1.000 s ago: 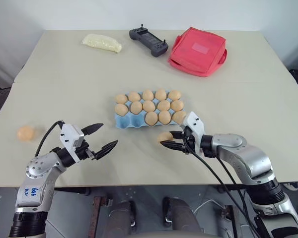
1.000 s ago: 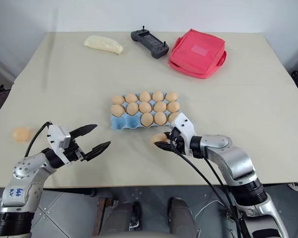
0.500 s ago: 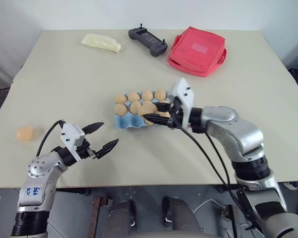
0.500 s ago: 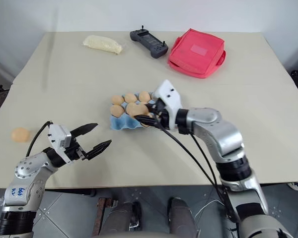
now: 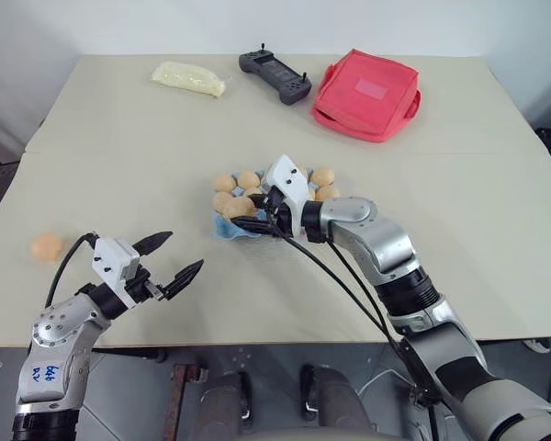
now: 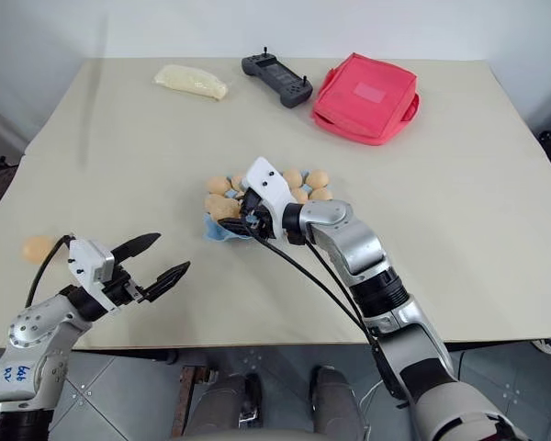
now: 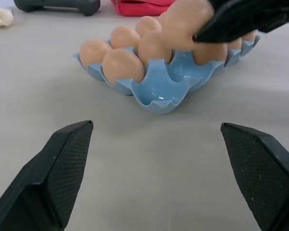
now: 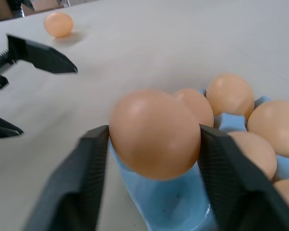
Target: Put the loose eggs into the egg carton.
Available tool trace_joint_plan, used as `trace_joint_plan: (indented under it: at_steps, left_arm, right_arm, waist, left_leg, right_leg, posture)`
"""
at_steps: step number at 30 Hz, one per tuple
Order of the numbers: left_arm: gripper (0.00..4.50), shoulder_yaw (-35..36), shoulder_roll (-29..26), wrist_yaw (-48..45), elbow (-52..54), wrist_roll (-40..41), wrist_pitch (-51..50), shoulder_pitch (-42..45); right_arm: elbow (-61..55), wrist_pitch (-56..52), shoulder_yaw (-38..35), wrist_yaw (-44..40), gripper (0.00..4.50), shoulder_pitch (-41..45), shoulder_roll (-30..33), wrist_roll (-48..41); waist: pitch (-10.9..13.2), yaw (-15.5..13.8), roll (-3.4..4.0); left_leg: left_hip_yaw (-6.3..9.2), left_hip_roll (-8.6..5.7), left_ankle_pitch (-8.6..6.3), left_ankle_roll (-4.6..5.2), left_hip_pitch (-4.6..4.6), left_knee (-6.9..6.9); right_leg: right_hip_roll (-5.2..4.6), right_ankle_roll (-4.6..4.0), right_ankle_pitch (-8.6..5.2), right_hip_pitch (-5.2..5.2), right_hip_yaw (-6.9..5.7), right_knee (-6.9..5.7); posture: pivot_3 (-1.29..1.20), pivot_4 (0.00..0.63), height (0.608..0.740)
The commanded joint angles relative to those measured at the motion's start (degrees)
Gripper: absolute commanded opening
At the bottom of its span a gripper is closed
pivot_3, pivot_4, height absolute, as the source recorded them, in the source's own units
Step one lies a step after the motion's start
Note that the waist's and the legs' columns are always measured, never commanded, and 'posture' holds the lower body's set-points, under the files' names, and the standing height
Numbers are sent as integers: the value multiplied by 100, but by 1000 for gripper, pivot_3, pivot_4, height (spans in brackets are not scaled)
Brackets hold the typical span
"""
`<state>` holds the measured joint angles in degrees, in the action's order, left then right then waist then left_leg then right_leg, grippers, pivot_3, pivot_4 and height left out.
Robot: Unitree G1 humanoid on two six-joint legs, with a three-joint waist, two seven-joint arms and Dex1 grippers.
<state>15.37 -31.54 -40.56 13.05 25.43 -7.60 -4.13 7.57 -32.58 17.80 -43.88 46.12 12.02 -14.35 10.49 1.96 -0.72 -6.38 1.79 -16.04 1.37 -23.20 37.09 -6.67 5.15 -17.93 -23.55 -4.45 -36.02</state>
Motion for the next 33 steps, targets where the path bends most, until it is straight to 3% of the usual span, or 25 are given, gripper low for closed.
trace_joint_plan:
  at_steps: [1,2,14,21,26,33]
  left_arm:
    - [4500,197,-20,83,272,3,86,-117]
    - [4500,210,-22,106,281,-3,93,-131]
    - [4500,418,-2,441,457,-43,96,-287]
    - [4500,840,131,1035,834,-153,85,-647]
    - [4500,1236,398,1739,1313,-334,-4,-932]
    - [4500,1775,927,2616,2071,-491,-236,-1491]
  right_arm:
    - [-81,191,-85,-131,4185,164,-2,32]
    - [-69,211,-111,-152,4484,175,11,45]
    - [-635,460,-519,-715,4484,-32,622,-163]
    - [-834,691,-705,-1940,4484,-596,1779,-457]
    - [-698,1027,-1225,-3090,4484,-864,2100,-1269]
    - [-216,1417,-1307,-4055,4484,-918,2522,-1294]
  waist:
    - [0,3,0]
    - [0,9,0]
    - [0,33,0]
    - [0,-17,-1]
    - [0,-16,-2]
    - [0,-30,-3]
  left_leg:
    - [0,1,0,0,0,-1]
    - [0,0,-1,-1,0,-2]
    - [0,2,-4,-2,0,-6]
    - [-1,3,-22,5,1,-4]
    - [-19,8,-23,10,3,0]
    - [-24,8,-22,18,7,7]
  right_leg:
    - [0,0,0,0,-1,0]
    - [0,0,0,-2,-1,0]
    - [0,0,0,-4,-1,1]
    - [0,4,2,-1,-5,8]
    - [1,4,2,0,-5,13]
    - [-3,2,4,7,2,22]
  posture:
    - [0,150,740]
    - [0,150,740]
    - [0,150,740]
    - [0,150,740]
    - [0,150,740]
    - [0,150,740]
